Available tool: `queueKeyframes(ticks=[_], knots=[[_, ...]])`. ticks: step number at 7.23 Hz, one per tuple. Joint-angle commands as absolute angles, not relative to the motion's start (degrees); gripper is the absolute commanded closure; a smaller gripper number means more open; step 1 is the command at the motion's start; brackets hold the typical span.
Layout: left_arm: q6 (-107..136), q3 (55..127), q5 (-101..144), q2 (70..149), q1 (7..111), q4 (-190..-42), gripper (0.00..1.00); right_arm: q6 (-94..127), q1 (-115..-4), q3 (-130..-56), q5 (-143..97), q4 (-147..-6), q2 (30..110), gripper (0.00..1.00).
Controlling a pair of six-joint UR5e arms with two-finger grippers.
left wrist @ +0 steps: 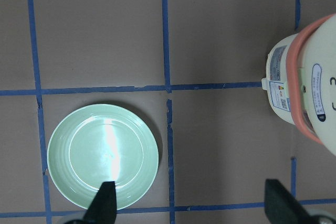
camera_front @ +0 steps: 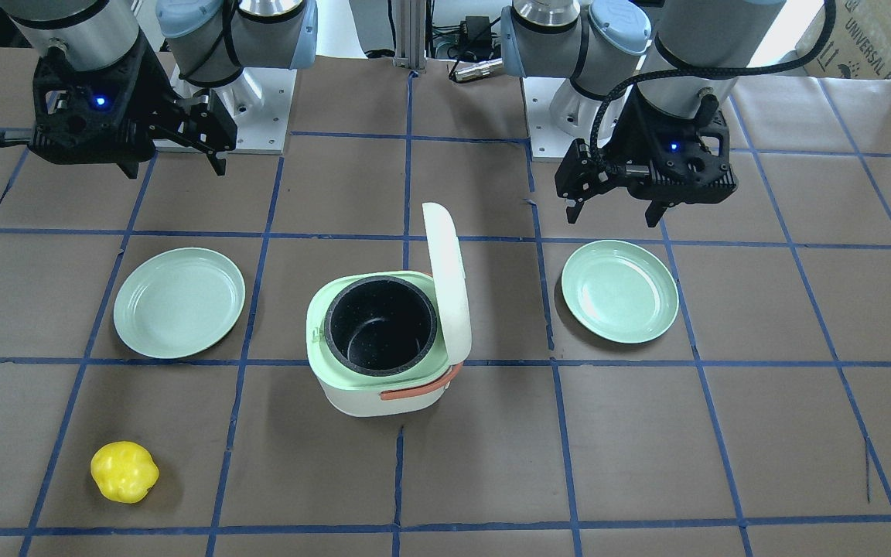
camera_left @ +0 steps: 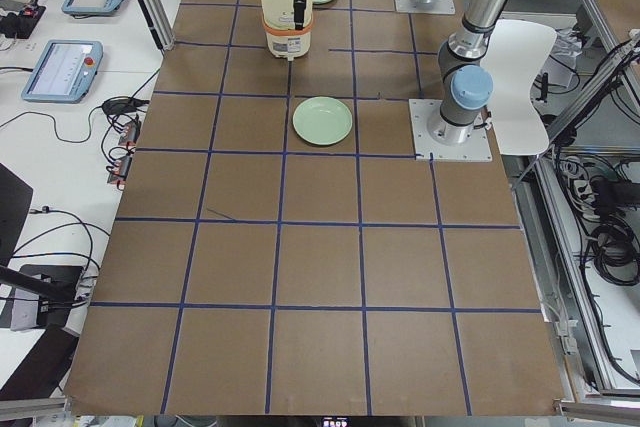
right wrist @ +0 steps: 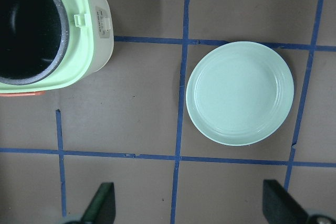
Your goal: Press rice cooker button
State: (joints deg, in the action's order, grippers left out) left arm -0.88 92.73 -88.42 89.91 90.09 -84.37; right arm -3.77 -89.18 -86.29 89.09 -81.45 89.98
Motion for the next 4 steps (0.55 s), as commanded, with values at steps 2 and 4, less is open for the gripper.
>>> queueKeyframes(ticks=[2,4], knots=[[-0.9,92.7,-88.4,89.9,90.1,-84.4,0.00,-3.9,-88.4,-83.6,88.9,-81.7,89.0,0.00],[-0.9,92.7,-88.4,89.9,90.1,-84.4,0.00,-3.9,-88.5,-83.0,88.6,-81.7,88.4,0.00]])
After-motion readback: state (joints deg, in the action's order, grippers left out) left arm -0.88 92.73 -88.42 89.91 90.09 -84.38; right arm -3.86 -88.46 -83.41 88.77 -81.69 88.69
